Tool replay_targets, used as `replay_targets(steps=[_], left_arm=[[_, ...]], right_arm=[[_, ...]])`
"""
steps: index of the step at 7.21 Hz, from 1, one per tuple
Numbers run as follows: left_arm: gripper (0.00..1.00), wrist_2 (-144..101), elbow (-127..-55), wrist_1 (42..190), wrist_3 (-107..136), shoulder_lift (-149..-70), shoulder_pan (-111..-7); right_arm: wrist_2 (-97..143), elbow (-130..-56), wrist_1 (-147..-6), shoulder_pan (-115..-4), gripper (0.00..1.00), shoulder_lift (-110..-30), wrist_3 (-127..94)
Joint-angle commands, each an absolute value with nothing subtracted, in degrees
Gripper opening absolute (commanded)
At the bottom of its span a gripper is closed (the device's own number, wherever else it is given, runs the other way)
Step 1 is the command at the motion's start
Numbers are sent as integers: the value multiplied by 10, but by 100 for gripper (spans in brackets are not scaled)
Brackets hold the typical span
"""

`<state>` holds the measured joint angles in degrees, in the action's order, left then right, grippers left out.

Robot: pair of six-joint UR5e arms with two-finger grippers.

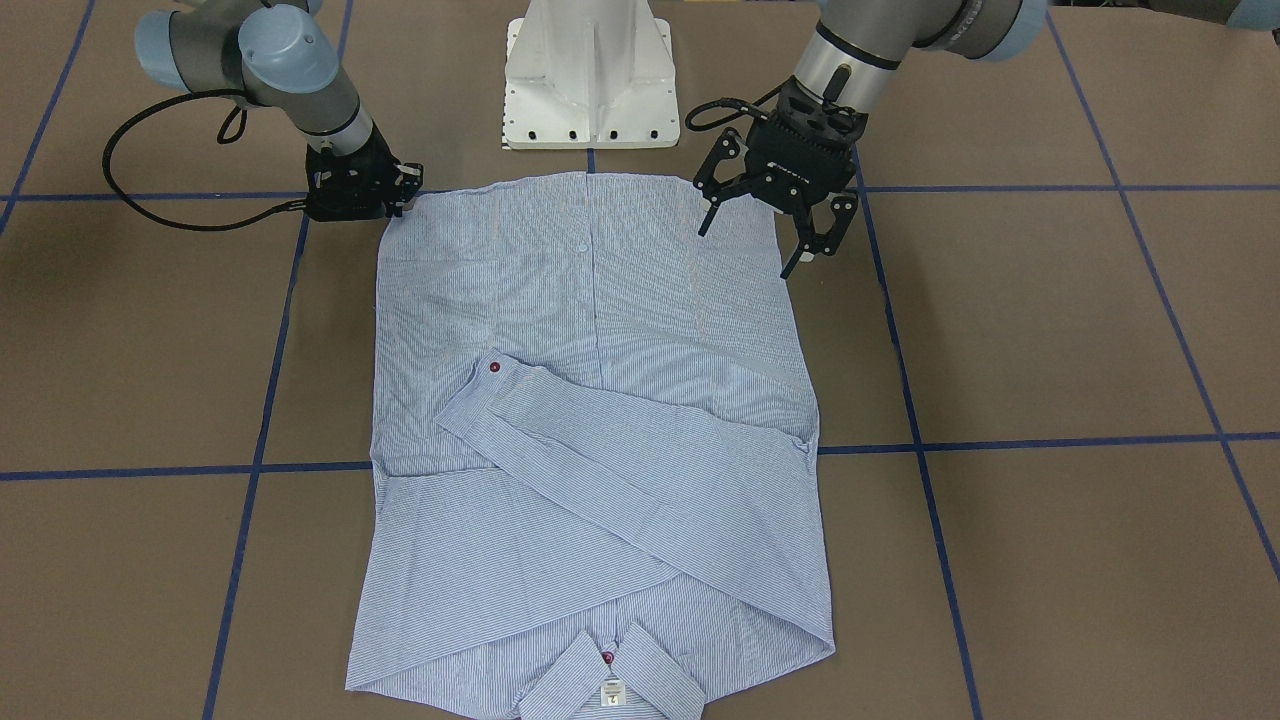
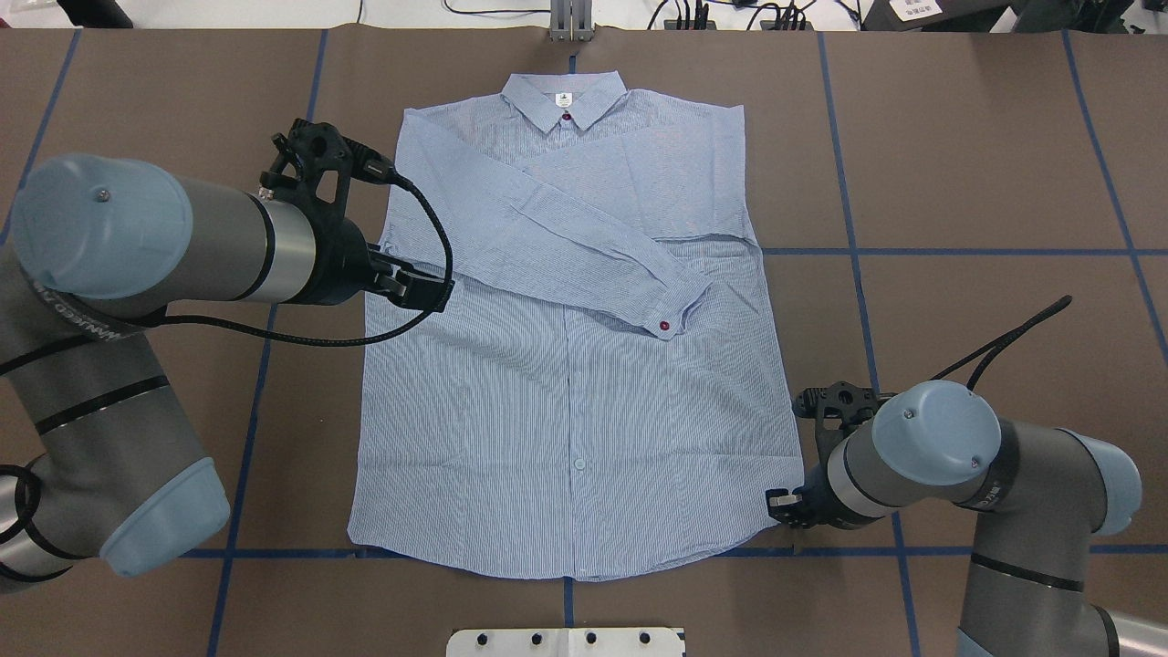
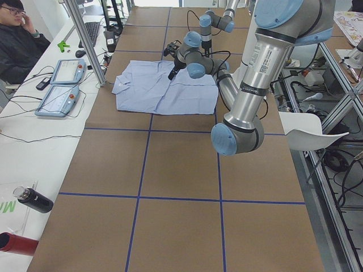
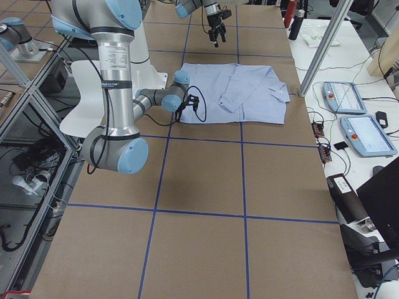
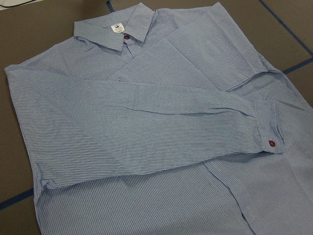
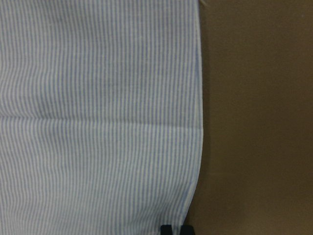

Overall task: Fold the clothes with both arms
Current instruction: 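Grasp the hem corner nearest the robot with the right gripper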

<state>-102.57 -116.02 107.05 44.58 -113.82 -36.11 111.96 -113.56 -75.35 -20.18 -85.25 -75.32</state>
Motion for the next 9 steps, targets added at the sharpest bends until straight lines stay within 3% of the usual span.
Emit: replay_targets(steps=[1,9], left_arm=[[100,-1026,-1160,1071,446,-1139,-360],[100,-1026,-1164,1071,446,-1139,-361]], right_arm=[[1120,-1136,-753,-203,27,-854,-753],[1120,-1134,-755,-203,26,-862,-753]])
